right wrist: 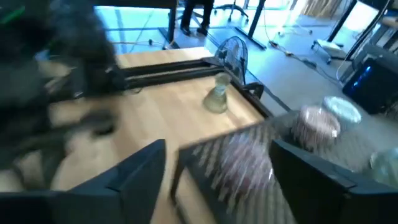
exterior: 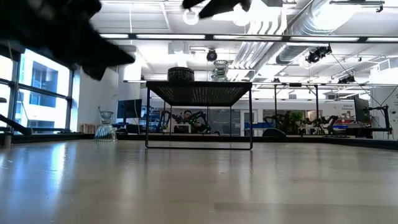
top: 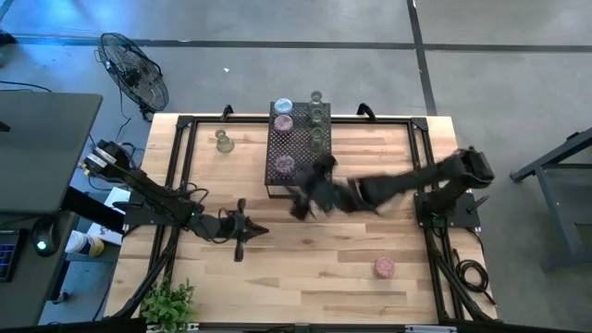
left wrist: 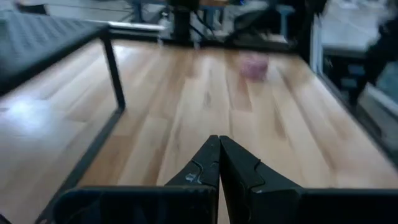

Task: Pick & Place candle stick holders
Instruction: Put the black scented candle on the shelf aligned with the other red scented candle

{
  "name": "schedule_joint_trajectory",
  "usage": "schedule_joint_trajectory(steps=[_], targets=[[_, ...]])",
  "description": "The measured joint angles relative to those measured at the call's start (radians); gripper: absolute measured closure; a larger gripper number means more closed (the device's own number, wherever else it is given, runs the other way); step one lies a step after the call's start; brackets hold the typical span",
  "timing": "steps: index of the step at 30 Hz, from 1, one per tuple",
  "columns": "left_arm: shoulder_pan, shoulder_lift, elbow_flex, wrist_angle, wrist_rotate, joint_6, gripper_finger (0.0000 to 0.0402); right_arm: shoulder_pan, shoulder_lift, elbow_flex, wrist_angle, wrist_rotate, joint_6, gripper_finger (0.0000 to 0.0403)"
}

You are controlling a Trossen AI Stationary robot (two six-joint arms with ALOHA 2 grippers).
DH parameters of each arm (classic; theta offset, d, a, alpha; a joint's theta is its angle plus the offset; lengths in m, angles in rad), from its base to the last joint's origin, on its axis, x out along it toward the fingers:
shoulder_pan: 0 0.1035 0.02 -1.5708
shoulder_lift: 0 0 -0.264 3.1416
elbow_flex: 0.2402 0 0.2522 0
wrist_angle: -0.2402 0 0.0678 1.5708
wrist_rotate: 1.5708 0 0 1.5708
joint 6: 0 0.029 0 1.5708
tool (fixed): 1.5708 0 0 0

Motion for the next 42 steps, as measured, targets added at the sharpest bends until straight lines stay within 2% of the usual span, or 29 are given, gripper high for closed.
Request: schedule_joint_trajectory(steps=[4,8,11,15,19,24,28,33,42], targets=[[0.024,-0.057,0.07,-0.144,-0.03,-0.026,0.0401,0.153,-0.064,-0.131,-0.001,0.154,0.079,0.0203],[0.069,-0.061,0.185,-0.346,-0.138,-0.023,0.039,0.243,-0.107,-0.257,0.103,0.264,0.126,0.0284],[0.115,-0.06,0.306,-0.529,-0.145,-0.036,0.0361,0.27,-0.128,-0.327,0.196,0.272,0.108,0.0339],[0.158,-0.059,0.471,-0.775,-0.163,-0.075,0.0294,0.274,-0.144,-0.383,0.317,0.266,0.037,0.0394],[0.228,-0.059,0.566,-0.948,-0.169,-0.165,0.0205,0.274,-0.144,-0.407,0.376,0.259,-0.005,0.0385],[0.351,-0.059,0.578,-1.01,-0.076,-0.184,0.0096,0.274,-0.144,-0.407,0.376,0.261,-0.009,0.0367],[0.436,-0.059,0.578,-1.028,-0.021,-0.179,0.0038,0.274,-0.144,-0.407,0.376,0.261,-0.009,0.0371],[0.468,-0.059,0.577,-1.004,0.012,-0.114,0.0006,0.274,-0.144,-0.407,0.376,0.261,-0.01,0.0383],[0.524,-0.013,0.575,-0.957,0.025,-0.055,0.0003,0.273,-0.143,-0.407,0.382,0.256,-0.017,0.0396]])
